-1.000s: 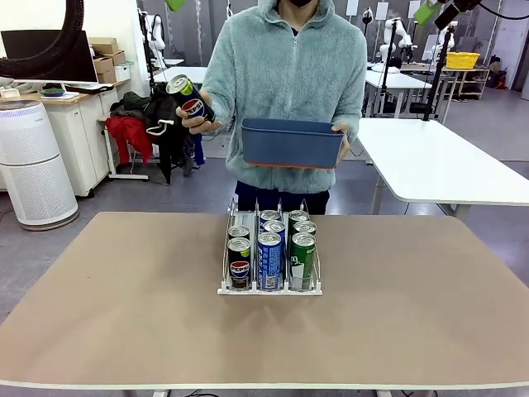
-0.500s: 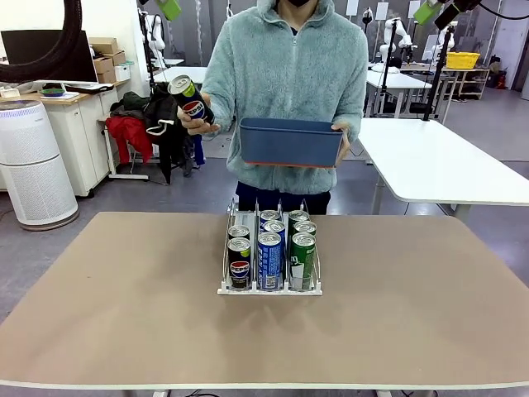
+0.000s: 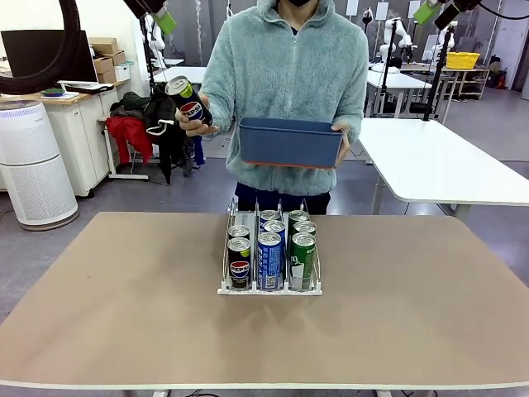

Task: Fill the beverage cans into the dispenser.
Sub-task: Pick up the Pepsi coke handed by the human.

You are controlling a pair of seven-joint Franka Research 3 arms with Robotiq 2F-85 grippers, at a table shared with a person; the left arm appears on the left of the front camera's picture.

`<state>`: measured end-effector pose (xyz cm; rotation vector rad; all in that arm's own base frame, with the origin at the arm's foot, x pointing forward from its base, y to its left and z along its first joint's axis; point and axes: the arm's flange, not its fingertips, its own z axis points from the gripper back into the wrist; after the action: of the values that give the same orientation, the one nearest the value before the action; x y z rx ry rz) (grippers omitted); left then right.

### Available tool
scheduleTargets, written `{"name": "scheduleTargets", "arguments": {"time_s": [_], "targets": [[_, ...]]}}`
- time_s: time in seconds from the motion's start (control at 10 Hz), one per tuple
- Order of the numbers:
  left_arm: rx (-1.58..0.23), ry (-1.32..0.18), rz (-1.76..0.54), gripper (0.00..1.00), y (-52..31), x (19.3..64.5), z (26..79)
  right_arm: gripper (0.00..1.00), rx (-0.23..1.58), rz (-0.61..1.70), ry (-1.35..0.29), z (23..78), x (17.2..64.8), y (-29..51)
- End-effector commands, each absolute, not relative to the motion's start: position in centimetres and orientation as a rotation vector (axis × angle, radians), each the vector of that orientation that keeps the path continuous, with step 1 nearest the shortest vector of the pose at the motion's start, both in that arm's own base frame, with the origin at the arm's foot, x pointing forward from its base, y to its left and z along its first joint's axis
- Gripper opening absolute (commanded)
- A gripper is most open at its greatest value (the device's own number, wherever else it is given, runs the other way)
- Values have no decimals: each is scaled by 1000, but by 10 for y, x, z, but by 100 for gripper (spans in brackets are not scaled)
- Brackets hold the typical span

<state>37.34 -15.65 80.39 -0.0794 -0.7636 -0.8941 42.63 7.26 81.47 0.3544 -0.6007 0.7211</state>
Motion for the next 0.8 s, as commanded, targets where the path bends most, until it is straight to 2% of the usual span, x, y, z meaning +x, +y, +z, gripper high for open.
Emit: {"name": "scheduleTargets", "arguments": {"time_s": [0.0, 0.7], "targets": [[-54, -779, -848, 100, -155, 382, 787, 100, 361, 727, -601, 814, 424, 73], [-135, -734, -791, 100, -155, 416, 749, 100, 361, 727, -601, 814, 424, 73]]}}
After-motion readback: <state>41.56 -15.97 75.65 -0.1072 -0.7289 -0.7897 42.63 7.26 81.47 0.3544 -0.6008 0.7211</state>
